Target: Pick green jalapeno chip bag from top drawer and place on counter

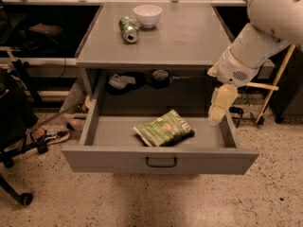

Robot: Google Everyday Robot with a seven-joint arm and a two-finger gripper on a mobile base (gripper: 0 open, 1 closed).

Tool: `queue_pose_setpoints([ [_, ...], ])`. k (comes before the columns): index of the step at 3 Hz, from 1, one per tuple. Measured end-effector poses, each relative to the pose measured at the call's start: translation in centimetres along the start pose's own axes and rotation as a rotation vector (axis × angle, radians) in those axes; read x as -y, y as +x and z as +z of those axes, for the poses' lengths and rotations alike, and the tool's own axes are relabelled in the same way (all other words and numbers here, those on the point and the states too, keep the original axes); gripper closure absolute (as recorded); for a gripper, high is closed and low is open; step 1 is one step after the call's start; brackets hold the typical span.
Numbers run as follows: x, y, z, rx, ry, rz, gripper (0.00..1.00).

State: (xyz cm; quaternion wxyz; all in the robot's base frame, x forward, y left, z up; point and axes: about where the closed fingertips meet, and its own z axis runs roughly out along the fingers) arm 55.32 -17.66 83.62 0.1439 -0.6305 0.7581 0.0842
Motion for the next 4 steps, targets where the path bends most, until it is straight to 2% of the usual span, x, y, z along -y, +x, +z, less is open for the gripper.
queue_pose_setpoints([
  [1, 2.8, -0.3, 7.2, 0.040, -0.073, 0.032, 0.00],
  [2, 2.8, -0.3, 7.2, 0.040, -0.073, 0.032, 0.00],
  [3, 4.3, -1.3, 10.6, 0.069, -0.132, 0.015, 0.00],
  [4, 7.2, -4.1, 14.2, 0.114, -0.164, -0.029, 0.00],
])
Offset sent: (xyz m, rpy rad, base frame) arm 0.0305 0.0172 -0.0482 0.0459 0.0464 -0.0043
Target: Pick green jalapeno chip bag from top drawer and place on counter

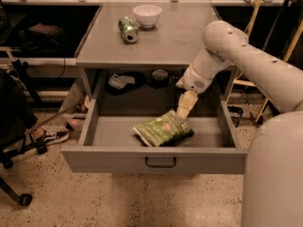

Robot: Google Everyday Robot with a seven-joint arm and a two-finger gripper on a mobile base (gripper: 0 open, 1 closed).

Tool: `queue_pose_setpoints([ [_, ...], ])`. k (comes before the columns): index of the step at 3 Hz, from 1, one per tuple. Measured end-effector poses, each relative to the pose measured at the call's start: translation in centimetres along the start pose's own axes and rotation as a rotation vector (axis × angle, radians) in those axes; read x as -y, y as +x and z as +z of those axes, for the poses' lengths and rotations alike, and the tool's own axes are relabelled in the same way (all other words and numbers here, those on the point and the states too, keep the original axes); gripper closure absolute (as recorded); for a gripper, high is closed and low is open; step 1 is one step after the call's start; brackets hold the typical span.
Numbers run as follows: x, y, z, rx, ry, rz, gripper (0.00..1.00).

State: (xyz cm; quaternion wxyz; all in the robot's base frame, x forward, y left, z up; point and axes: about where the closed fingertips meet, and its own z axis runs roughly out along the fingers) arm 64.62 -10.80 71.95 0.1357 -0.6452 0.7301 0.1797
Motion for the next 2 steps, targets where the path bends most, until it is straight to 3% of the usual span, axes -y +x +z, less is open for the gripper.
queue_pose_setpoints([
  [1, 0.38, -0.07, 0.17, 0.005, 0.004, 0.001, 0.00],
  [2, 0.73, 0.16, 1.12, 0.015, -0.027, 0.007, 0.00],
])
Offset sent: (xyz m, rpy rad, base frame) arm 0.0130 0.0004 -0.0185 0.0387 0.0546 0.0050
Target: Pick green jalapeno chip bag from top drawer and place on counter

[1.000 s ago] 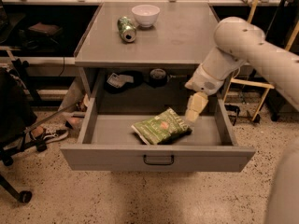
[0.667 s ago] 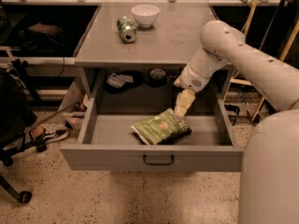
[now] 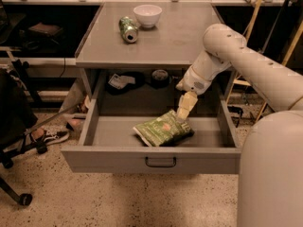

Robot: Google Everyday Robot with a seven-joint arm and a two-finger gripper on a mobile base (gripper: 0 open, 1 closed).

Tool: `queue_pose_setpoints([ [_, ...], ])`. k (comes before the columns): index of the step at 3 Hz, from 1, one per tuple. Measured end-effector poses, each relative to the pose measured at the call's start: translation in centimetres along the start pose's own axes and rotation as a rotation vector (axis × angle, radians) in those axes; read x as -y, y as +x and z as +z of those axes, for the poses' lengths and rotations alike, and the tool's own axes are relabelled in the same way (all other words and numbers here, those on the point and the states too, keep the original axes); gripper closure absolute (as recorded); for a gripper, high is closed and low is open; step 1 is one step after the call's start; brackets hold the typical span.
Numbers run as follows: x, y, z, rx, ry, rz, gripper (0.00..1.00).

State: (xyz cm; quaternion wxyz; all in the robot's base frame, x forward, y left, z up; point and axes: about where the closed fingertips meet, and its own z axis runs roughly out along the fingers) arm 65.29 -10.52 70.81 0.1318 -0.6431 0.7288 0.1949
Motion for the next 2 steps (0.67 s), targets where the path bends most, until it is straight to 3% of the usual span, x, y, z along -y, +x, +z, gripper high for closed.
queue_pose_setpoints([
  [1, 1.3, 0.9, 2.5, 0.045, -0.061, 0.015, 0.00],
  [2, 1.1, 2.4, 2.3, 0.141, -0.019, -0.009, 0.00],
])
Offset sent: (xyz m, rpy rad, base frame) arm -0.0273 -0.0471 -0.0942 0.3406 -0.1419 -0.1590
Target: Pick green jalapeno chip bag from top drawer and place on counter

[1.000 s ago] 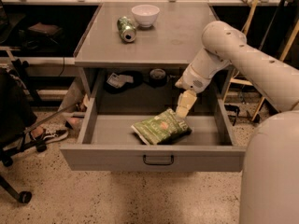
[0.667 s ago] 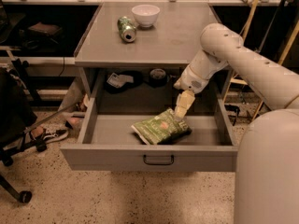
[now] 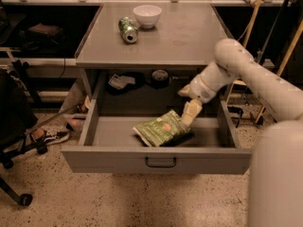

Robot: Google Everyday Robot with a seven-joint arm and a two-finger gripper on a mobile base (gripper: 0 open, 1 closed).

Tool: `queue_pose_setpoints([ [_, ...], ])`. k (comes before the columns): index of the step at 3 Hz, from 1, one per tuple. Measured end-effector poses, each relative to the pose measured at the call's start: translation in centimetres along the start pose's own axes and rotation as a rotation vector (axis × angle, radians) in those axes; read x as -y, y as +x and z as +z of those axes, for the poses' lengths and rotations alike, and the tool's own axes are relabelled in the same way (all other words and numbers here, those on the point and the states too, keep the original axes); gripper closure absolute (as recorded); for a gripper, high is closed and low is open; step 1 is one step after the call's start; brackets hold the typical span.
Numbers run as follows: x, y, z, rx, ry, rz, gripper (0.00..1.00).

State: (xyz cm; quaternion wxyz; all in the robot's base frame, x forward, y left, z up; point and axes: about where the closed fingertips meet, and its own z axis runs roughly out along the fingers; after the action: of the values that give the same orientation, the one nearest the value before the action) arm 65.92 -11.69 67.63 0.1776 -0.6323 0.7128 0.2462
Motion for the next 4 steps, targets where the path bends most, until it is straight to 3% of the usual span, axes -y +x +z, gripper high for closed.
queue_pose_setpoints([
  [1, -2.7, 0.9, -3.1, 0.064, 0.155, -0.008, 0.00],
  [2, -4.3, 1.3, -3.0, 0.099, 0.203, 0.004, 0.00],
  [3, -4.0, 1.0, -2.0, 0.109, 0.165, 0.003, 0.00],
  [4, -3.5, 0.1, 1.5, 0.152, 0.093, 0.043, 0.00],
])
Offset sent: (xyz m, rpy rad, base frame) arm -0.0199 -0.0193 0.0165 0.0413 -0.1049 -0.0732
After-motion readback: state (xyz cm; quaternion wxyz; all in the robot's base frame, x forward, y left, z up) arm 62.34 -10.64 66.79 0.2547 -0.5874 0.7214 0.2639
